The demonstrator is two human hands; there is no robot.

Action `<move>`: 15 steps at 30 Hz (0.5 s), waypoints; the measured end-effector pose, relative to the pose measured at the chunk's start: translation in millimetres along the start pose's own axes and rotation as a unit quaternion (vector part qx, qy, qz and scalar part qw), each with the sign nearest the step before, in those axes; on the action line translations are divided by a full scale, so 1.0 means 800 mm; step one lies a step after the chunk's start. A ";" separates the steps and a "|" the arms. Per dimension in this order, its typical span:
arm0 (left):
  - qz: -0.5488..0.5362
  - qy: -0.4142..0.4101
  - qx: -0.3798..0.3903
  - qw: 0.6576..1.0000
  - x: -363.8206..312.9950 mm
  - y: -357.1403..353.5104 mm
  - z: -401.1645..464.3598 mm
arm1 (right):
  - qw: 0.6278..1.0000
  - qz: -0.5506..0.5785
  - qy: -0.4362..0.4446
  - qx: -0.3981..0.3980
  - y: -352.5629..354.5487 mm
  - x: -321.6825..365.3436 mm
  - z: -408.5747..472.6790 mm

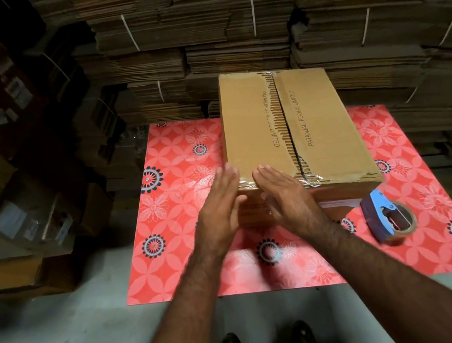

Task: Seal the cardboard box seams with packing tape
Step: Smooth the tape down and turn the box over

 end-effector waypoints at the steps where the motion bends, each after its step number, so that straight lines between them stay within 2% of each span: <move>1: 0.010 -0.020 0.005 1.000 0.000 -0.002 0.002 | 1.000 0.001 0.000 -0.005 -0.001 0.001 0.000; 7: 0.084 -0.091 0.046 0.991 -0.003 0.006 0.007 | 0.999 -0.021 0.009 -0.024 0.001 -0.003 -0.003; 10: 0.102 -0.125 0.091 0.983 -0.008 0.007 0.008 | 0.999 -0.021 0.003 -0.028 0.006 -0.004 -0.004; 15: 0.099 -0.110 0.092 0.985 -0.002 -0.002 0.026 | 0.998 -0.030 -0.015 -0.058 -0.006 -0.010 -0.005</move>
Point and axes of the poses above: each hand's wrist, its own z-axis towards the middle knuckle, its own y-axis out of the back of the hand, x = y × z, the point moved 6 cm from there along z, towards the middle knuckle, and after that the axes turned 15 degrees about -y, right-handed, at the moved point
